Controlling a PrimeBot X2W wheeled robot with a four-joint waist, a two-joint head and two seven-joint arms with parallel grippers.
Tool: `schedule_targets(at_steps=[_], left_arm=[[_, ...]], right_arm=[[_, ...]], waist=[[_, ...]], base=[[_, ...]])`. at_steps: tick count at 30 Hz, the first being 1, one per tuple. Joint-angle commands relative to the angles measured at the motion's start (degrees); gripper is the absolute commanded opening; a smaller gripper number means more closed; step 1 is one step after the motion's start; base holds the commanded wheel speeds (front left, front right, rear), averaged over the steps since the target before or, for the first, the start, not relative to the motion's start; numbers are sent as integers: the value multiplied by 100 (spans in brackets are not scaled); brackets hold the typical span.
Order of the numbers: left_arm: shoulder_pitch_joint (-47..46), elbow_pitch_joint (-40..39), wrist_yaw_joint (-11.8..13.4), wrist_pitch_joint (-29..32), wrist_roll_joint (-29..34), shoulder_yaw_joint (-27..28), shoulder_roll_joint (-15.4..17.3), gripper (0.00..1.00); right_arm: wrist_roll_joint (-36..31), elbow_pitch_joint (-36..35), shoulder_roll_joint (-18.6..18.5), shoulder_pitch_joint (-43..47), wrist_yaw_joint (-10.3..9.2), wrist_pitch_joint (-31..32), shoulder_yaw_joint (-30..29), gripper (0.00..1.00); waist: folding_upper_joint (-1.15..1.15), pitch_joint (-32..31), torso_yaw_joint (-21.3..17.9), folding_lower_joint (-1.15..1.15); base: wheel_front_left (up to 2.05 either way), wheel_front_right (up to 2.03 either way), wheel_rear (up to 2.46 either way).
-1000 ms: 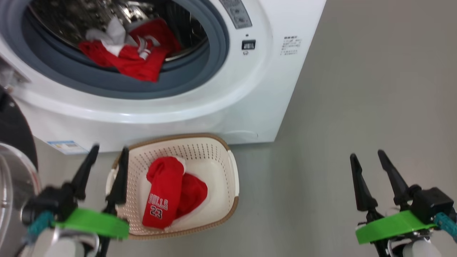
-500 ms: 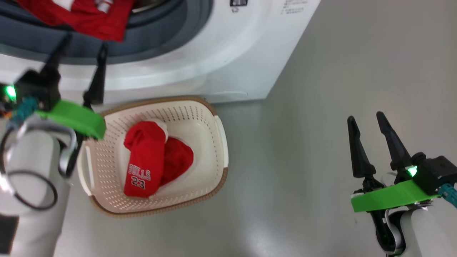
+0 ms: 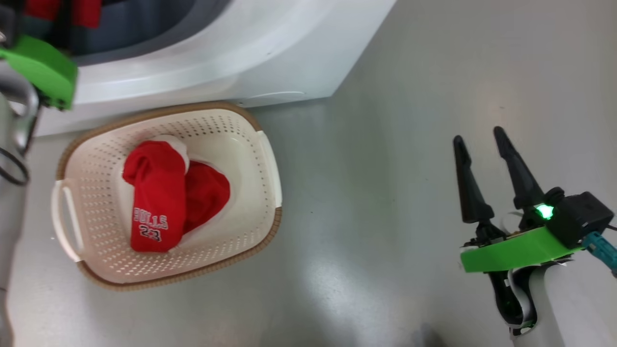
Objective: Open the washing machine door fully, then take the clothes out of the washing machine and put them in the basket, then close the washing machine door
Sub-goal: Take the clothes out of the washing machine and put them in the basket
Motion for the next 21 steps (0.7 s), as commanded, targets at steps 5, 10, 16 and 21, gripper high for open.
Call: schedule_targets(at_steps=[5, 10, 16, 21], left_arm=[[-492, 468, 48, -28, 218, -79, 500, 100], [-856, 1033, 15, -28, 302, -217, 679, 100], [-1163, 1523, -9, -28, 372, -362, 858, 100], [-1301, 1737, -33, -24, 424, -505, 927, 100]], right_arm=[[118, -151, -33, 13, 43, -36, 286, 100], [159, -168, -33, 0, 43, -36, 449, 100], [210, -202, -33, -8, 43, -36, 570, 100], [232, -222, -33, 7, 43, -36, 644, 100]], waist=[[0, 216, -265, 0], [0, 297, -419, 0], [0, 366, -540, 0], [0, 401, -596, 0]], base=[[0, 0, 0], [0, 0, 0], [0, 0, 0], [0, 0, 0]])
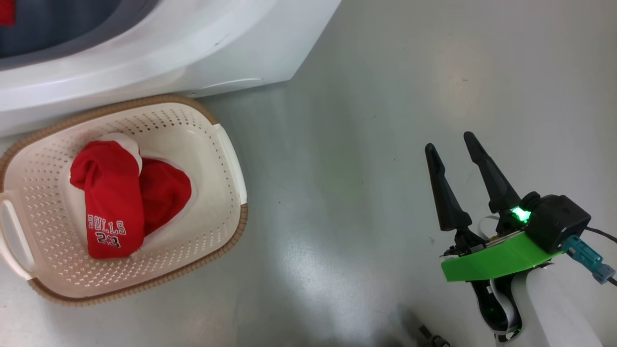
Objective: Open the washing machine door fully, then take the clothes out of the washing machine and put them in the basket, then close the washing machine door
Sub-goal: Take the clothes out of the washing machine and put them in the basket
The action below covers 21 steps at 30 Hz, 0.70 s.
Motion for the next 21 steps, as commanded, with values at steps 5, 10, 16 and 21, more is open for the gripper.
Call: schedule_targets(at_steps=[5, 10, 16, 21], left_arm=[[-155, 67, -28, 18, 47, -70, 342, 28], [-166, 121, -31, 44, 21, -134, 346, 0], [-127, 147, -34, 22, -188, -56, 241, 0], [107, 89, -57, -19, -801, 381, -18, 0]], right_arm=[[49, -147, -32, 2, 43, -36, 175, 100], [59, -161, -32, -14, 43, -36, 187, 100], [36, -144, -32, -30, 43, -36, 132, 100], [-28, -78, -32, 2, 43, -36, 33, 100]], waist=[[0, 29, -15, 0], [0, 11, -10, 0], [0, -61, 65, 0], [0, -259, 218, 0]], base=[[0, 0, 0], [0, 0, 0], [0, 0, 0], [0, 0, 0]])
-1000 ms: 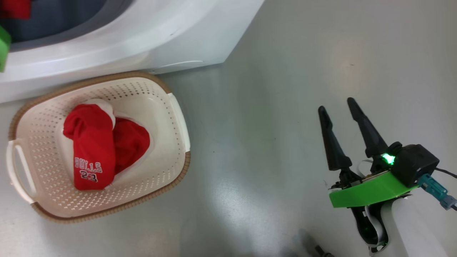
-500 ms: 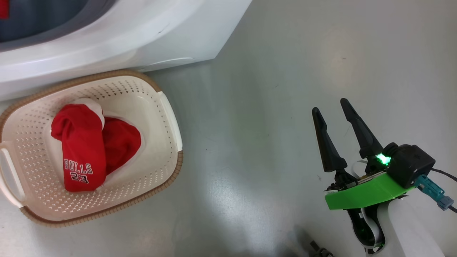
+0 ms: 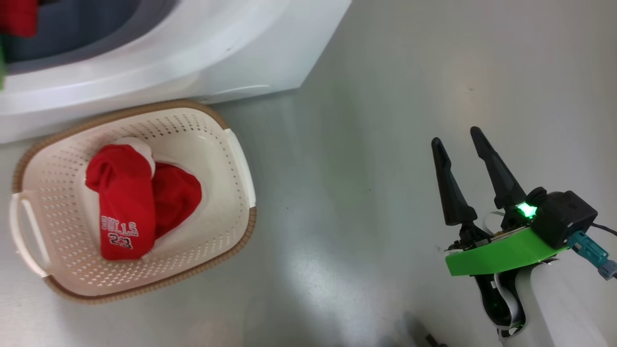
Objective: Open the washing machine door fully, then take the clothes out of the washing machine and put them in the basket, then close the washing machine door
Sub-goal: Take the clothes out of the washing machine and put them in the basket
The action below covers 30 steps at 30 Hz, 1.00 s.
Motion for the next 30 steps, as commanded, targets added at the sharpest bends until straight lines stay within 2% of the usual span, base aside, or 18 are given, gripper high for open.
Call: schedule_targets(at_steps=[1, 11, 15, 17, 18, 24, 30], left_arm=[[209, -179, -14, -64, -232, 230, 185, 0], [1019, -1150, -36, -69, -1088, 749, -217, 0], [1606, -1851, -38, -69, -1741, 958, -481, 0], [1741, -2019, -38, -69, -1830, 953, -504, 0], [2015, -2373, -38, -69, -1992, 999, -527, 0], [2852, -3222, -39, -69, -2270, 1248, -658, 0], [3606, -3998, -39, -70, -2285, 1547, -829, 0]], right_arm=[[-75, -86, -32, 75, 43, -36, 73, 100], [-251, 10, -32, 154, 43, -36, -115, 100], [-322, 65, -32, 305, 43, -36, -254, 100], [-336, 76, -32, 340, 43, -36, -279, 100], [-366, 91, -32, 412, 43, -36, -334, 100], [-440, 126, -32, 582, 43, -36, -500, 100], [-465, 150, -32, 696, 43, -36, -608, 100]], waist=[[0, -161, 140, 0], [0, -564, 472, 0], [0, -845, 674, 0], [0, -902, 711, 0], [0, -1013, 789, 0], [0, -1279, 999, 0], [0, -1466, 1132, 0]], base=[[0, 0, 0], [0, 0, 0], [0, 0, 0], [0, 0, 0], [0, 0, 0], [0, 0, 0], [0, 0, 0]])
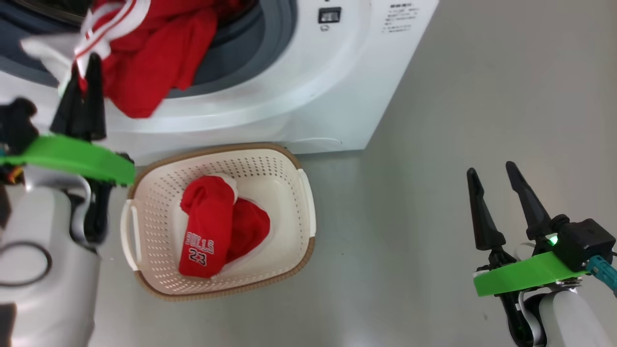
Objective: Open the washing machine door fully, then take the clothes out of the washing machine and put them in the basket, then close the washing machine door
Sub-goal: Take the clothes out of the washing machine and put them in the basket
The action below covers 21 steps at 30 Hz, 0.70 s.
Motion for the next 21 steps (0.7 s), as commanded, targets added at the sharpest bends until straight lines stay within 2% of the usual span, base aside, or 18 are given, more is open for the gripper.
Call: schedule_targets(at_steps=[1, 16, 21], left_arm=[[205, -307, -30, -51, 12, 215, 189, 0], [1525, -2517, -30, -51, 149, 820, -105, 0], [1742, -2837, -30, -51, 173, 824, -129, 0]], right_arm=[[-64, -111, -21, 119, 43, -36, 111, 100], [-61, -133, -21, 269, 43, -36, 32, 100], [-64, -158, -21, 281, 43, -36, -3, 100]], waist=[[0, -140, 114, 0], [0, -304, 117, 0], [0, -288, 111, 0]], base=[[0, 0, 0], [0, 0, 0], [0, 0, 0]])
